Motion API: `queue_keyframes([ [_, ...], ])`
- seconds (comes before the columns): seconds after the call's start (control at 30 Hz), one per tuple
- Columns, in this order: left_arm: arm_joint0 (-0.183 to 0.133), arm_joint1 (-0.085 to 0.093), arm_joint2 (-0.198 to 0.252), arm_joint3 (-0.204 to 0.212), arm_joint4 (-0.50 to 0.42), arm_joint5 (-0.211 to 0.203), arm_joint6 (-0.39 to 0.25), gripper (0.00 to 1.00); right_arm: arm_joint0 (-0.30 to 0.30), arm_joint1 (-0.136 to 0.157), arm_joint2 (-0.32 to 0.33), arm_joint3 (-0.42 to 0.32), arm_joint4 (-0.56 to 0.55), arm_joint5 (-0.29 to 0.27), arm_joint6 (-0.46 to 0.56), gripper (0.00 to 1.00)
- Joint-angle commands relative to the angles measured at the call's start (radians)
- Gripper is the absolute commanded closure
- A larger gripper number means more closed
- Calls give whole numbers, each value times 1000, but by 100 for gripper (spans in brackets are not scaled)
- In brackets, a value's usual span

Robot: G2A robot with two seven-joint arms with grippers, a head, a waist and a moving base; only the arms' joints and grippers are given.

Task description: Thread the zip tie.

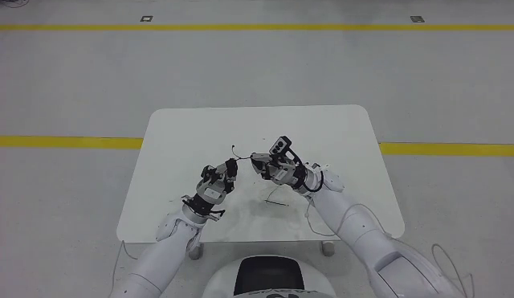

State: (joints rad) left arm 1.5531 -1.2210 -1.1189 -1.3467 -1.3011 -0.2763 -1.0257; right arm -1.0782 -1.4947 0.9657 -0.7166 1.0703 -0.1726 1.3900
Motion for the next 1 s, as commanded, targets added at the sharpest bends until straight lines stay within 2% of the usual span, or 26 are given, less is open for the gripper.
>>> queue_keyframes([
  [0.0, 0, 0, 0, 0, 0, 0, 0, 100, -2, 0, 4, 1, 5, 2, 0, 100],
  [0.97, 0, 0, 0, 0, 0, 0, 0, 100, 8, -11, 27, 60, -1, 8, -4, 100],
])
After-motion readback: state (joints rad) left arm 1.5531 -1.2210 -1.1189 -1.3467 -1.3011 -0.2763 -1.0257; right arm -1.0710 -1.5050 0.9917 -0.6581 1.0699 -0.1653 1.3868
